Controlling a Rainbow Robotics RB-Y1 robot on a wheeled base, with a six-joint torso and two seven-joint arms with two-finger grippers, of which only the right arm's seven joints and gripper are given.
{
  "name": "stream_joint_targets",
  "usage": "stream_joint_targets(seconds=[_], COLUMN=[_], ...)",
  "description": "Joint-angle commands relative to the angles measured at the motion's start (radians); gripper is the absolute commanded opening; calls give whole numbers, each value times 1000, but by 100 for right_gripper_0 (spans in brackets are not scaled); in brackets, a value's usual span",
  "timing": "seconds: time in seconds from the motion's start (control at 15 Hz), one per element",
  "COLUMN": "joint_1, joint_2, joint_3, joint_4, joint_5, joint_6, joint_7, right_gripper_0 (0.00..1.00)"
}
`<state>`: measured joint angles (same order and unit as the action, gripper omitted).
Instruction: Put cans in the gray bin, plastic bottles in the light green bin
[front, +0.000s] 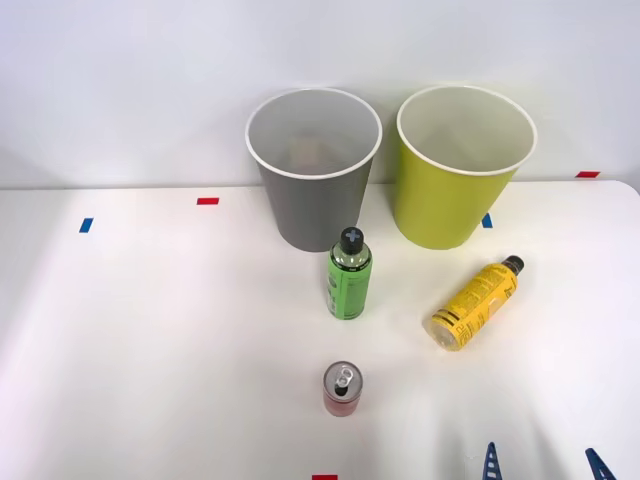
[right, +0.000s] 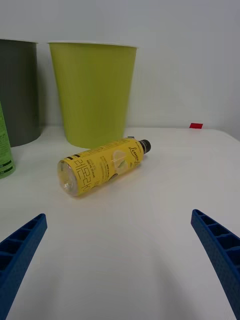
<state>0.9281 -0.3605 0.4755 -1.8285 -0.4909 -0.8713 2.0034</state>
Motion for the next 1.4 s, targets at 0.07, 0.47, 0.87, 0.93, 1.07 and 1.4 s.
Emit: stream_joint_targets(seconds=[0.07, 0.47, 0.87, 0.93, 1.07, 1.4], joint_1=[0, 0, 0, 0, 0, 0], joint_2=[0, 0, 0, 0, 0, 0], joint_3=[0, 0, 0, 0, 0, 0], joint_4=[0, 0, 0, 0, 0, 0], joint_5=[0, 0, 0, 0, 0, 0], joint_6=[0, 0, 0, 0, 0, 0], joint_7=[0, 0, 0, 0, 0, 0], right_gripper_0=[100, 100, 100, 100, 100, 100])
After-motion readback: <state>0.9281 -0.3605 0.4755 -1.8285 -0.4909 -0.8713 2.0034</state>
